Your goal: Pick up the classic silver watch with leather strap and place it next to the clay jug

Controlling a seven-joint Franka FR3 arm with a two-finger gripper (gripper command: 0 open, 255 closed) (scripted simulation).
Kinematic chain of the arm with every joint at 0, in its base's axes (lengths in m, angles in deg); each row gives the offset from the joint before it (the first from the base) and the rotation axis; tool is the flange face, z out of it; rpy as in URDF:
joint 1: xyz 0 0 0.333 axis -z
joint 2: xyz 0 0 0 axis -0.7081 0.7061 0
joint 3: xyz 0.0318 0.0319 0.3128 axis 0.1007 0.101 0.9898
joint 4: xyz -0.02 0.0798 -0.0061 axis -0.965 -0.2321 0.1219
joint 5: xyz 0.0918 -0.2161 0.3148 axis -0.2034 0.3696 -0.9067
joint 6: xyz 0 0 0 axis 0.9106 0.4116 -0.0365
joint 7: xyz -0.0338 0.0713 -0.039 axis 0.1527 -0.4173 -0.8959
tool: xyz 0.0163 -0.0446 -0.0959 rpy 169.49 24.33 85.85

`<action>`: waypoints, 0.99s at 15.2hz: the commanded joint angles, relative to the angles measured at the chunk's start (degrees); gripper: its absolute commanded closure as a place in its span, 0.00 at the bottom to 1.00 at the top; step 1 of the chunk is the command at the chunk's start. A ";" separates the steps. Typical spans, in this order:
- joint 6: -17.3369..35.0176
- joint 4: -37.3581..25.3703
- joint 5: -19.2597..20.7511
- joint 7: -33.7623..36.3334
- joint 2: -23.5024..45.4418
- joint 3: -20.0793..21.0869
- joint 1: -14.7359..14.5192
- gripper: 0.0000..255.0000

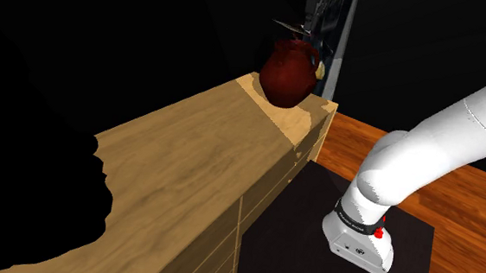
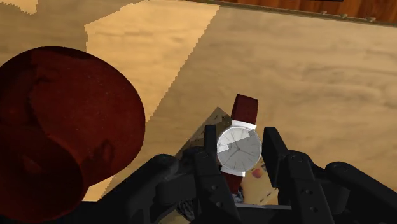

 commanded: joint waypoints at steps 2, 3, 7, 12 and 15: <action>-0.44 -2.49 0.70 -4.78 2.31 -3.74 0.75 1.00; -0.63 -3.58 0.80 -6.38 3.31 -5.04 0.98 1.00; -1.51 -8.72 0.50 -13.11 8.17 -10.50 2.00 1.00; -3.27 -17.28 -2.32 -22.49 16.67 -18.11 3.86 1.00; -4.99 -23.55 -5.84 -28.46 23.14 -22.65 6.06 1.00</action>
